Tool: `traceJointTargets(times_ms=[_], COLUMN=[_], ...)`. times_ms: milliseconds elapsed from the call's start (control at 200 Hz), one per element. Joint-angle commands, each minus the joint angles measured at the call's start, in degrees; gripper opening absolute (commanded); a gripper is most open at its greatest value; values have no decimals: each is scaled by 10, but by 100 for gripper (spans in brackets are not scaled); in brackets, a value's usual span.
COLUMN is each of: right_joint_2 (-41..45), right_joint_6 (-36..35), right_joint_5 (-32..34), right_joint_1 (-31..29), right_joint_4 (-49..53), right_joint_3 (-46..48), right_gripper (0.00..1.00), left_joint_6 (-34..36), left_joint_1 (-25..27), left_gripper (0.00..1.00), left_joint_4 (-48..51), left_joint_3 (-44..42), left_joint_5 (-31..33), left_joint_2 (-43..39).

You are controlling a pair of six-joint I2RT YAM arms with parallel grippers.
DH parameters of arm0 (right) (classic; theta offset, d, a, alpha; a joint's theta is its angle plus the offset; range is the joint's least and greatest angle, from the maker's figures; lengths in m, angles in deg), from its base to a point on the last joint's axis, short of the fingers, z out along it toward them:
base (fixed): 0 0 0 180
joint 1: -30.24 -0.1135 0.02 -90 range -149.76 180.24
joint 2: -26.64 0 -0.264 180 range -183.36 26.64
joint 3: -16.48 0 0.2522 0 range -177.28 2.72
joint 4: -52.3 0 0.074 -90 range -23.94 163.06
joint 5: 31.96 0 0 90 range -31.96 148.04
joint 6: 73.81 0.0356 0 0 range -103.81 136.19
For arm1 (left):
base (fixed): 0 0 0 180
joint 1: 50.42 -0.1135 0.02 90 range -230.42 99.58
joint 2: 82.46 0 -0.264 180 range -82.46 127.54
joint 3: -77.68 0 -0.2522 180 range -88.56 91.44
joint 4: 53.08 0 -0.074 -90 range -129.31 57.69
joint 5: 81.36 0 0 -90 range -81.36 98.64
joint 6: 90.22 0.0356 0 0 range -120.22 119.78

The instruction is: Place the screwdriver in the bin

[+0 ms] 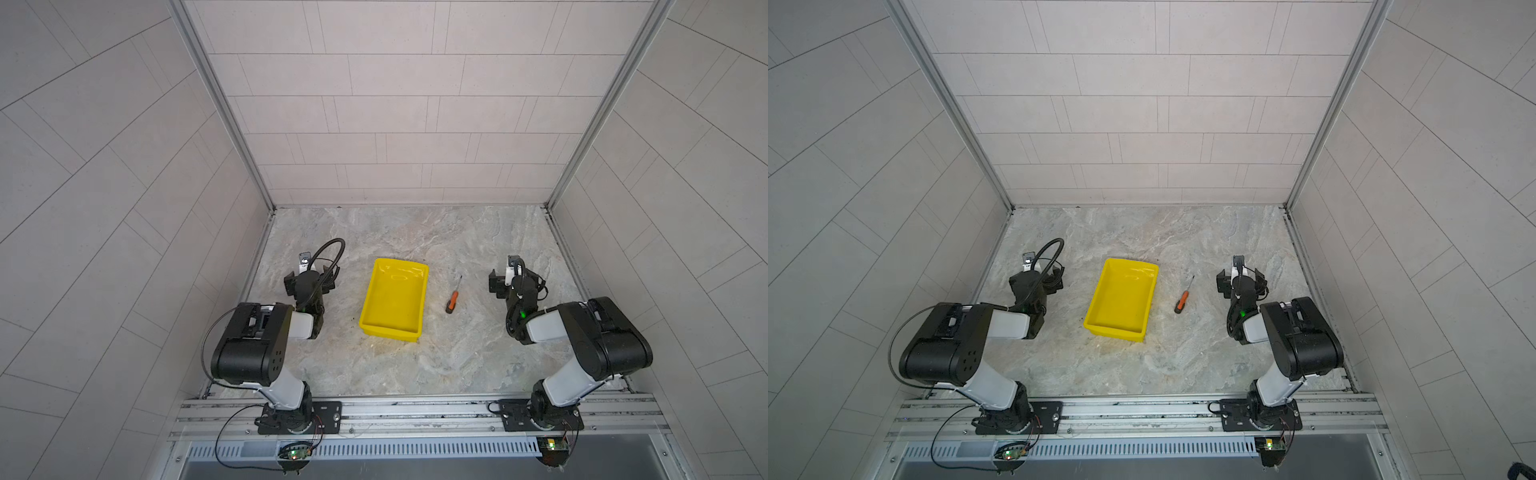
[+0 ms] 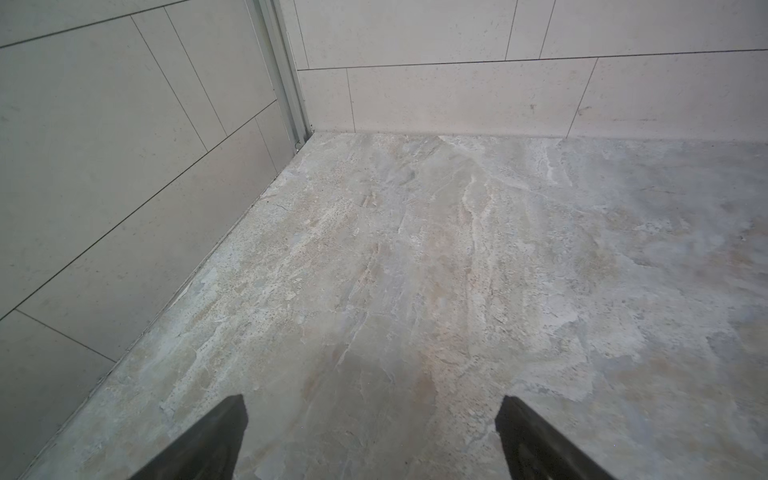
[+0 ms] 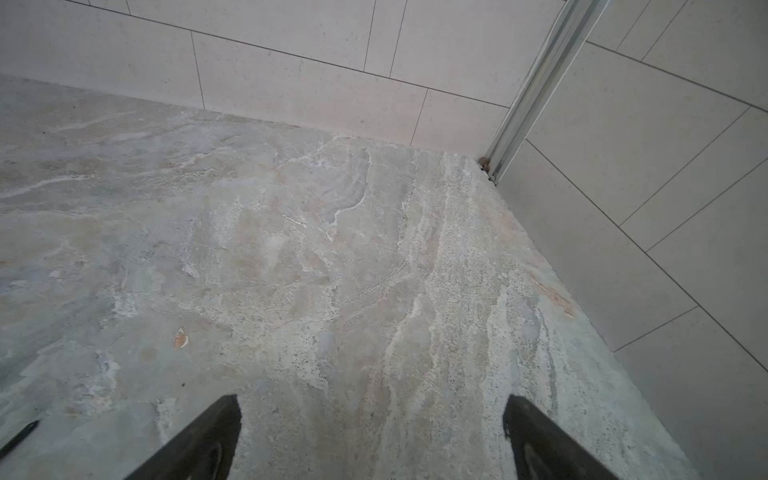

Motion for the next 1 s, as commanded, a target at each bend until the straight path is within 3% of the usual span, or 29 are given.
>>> traceJointTargets(times_ms=[0,260,380,996], right_joint_2=[12,12,12,15], right_joint_6=[1,2,5,20], right_joint_5=[-8,-8,-9,-50], right_joint_1=[2,3,2,28], right_joint_4=[4,3,5,38], right_joint_3=[-2,-1,-2,-18], right_gripper=[99,99,99,99], left_joint_6=[-3,-3,15,15], left_joint_1=[-4,-5,-7,-8], left_gripper=[100,100,100,100], left_joint_4=[-5,-5,8,4], left_joint_3=[-4,-4,3,2], left_joint_5=[-9,-10,-71,-70], left_joint_2=[-5,-4,-4,-5])
